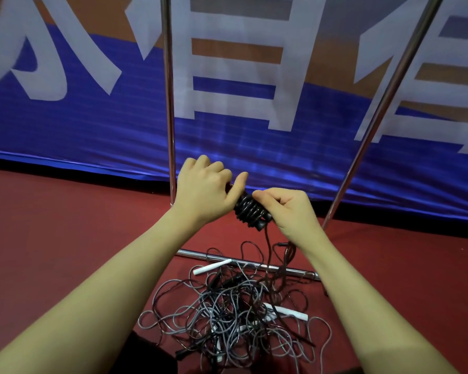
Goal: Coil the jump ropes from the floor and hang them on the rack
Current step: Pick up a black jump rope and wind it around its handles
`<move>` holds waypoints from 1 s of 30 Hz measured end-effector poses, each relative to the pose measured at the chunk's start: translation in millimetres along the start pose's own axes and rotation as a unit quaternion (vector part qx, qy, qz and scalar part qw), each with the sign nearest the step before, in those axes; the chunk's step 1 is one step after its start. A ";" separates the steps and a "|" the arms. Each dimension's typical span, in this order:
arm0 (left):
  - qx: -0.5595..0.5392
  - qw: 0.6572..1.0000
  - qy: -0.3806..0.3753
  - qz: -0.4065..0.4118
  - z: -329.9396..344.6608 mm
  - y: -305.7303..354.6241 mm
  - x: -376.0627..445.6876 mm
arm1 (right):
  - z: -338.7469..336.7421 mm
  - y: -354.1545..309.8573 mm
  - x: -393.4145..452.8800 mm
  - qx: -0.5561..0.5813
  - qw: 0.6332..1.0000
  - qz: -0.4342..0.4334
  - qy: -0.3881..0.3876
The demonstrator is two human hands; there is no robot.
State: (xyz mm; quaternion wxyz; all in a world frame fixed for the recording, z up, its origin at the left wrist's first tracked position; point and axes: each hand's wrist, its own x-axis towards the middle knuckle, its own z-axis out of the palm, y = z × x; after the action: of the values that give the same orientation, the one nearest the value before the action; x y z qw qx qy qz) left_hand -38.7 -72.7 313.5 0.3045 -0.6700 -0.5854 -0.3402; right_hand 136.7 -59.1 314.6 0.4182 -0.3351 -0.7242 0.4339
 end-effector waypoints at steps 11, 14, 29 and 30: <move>-0.016 0.999 -0.048 0.011 -4.0 -2.6 -3.1 | -5.1 -1.9 -0.3 -0.006 1.000 0.004 0.002; -0.020 0.996 -0.061 0.060 -6.2 -4.0 -2.4 | -9.5 -2.7 0.5 -0.019 0.999 -0.002 -0.026; -0.224 0.971 -0.073 -0.039 -23.5 17.0 2.8 | -14.0 0.8 4.6 0.092 0.993 0.037 -0.060; -0.237 0.965 -0.089 -0.074 -24.1 18.2 3.8 | -12.5 -0.4 4.0 0.100 0.992 0.042 -0.063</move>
State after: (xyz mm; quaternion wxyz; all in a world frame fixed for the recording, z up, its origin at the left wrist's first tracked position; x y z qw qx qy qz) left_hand -22.7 -92.3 330.4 0.0576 -0.7056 -0.5608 -0.4294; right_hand 146.1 -51.5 319.6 0.3847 -0.2939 -0.6874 0.5414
